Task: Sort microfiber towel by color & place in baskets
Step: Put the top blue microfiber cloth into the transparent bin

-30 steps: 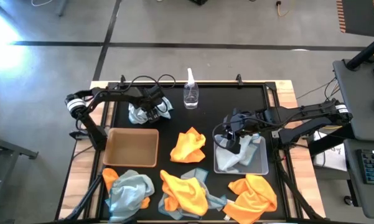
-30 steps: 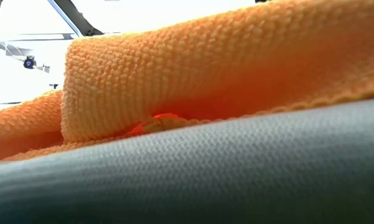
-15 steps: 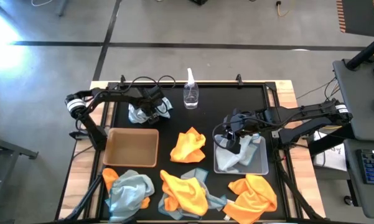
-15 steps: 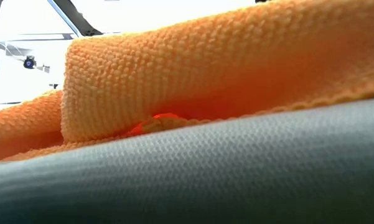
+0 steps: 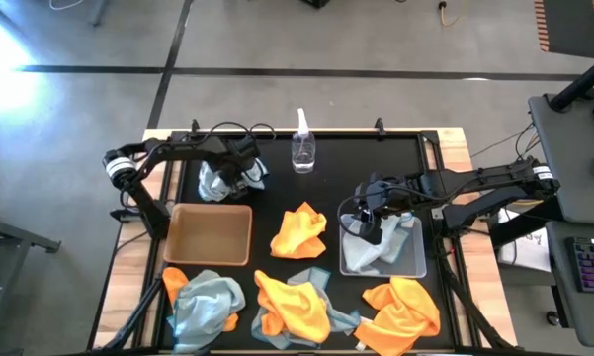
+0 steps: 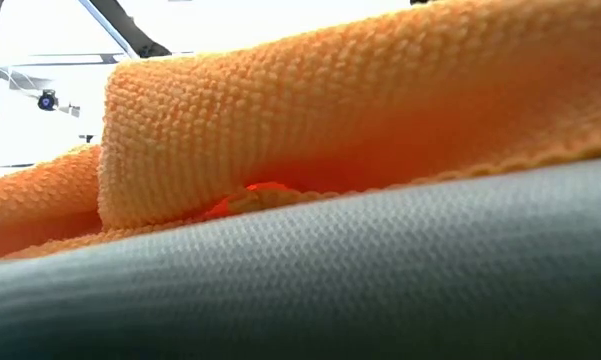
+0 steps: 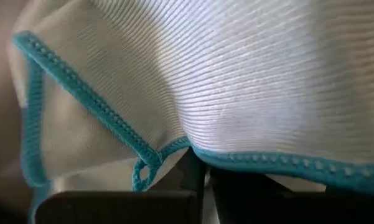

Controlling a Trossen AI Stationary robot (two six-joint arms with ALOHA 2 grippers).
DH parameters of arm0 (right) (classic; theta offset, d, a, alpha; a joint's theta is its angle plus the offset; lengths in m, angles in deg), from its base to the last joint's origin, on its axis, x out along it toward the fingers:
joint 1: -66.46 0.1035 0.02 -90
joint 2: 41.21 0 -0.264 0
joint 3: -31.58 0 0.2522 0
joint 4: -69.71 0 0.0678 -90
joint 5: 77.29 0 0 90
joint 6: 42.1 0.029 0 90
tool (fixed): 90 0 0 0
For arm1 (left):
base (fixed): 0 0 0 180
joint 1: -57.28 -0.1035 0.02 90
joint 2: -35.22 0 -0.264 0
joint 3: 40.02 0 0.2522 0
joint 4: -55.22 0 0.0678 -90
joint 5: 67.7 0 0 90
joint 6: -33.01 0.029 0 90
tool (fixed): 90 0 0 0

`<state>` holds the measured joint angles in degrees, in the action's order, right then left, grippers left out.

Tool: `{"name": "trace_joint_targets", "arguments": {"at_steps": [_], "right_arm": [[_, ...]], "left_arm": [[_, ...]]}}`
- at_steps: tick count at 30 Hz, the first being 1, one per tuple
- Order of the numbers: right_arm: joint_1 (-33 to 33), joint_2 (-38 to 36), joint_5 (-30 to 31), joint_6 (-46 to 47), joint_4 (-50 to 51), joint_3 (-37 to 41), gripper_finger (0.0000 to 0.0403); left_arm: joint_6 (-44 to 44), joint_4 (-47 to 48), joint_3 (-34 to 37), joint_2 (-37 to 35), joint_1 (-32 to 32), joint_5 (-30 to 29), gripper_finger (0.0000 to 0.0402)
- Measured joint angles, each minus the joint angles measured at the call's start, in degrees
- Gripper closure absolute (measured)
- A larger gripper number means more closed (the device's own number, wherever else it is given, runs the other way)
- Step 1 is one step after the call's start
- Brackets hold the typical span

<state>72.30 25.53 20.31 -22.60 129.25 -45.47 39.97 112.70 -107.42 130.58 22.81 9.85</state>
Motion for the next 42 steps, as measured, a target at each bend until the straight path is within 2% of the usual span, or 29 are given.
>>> {"name": "trace_joint_targets", "arguments": {"at_steps": [7,10,17,24,34,42], "right_arm": [[0.0,0.0,0.0,0.0,-0.1,0.0,0.0284],[0.0,0.0,1.2,0.0,-0.3,0.0,0.0284],[0.0,0.0,9.6,0.0,-0.3,0.2,0.0284],[0.0,0.0,10.5,-0.4,-2.6,0.4,0.0284],[0.0,0.0,11.0,-4.5,-15.0,0.9,0.0284],[0.0,0.0,18.0,-9.4,-22.3,0.9,0.0284]], "left_arm": [[-1.7,7.6,-7.6,-0.4,0.9,0.6,0.0401],[-1.7,8.6,-11.1,-0.4,1.5,4.6,0.0401],[-1.7,10.0,-21.1,-0.4,3.9,16.7,0.0401],[-1.6,11.9,-31.9,-0.5,8.3,22.4,0.0401],[-1.1,11.9,-46.0,-0.5,16.6,24.0,0.0402],[0.3,12.0,-50.4,-0.5,20.7,23.9,0.0402]]}}
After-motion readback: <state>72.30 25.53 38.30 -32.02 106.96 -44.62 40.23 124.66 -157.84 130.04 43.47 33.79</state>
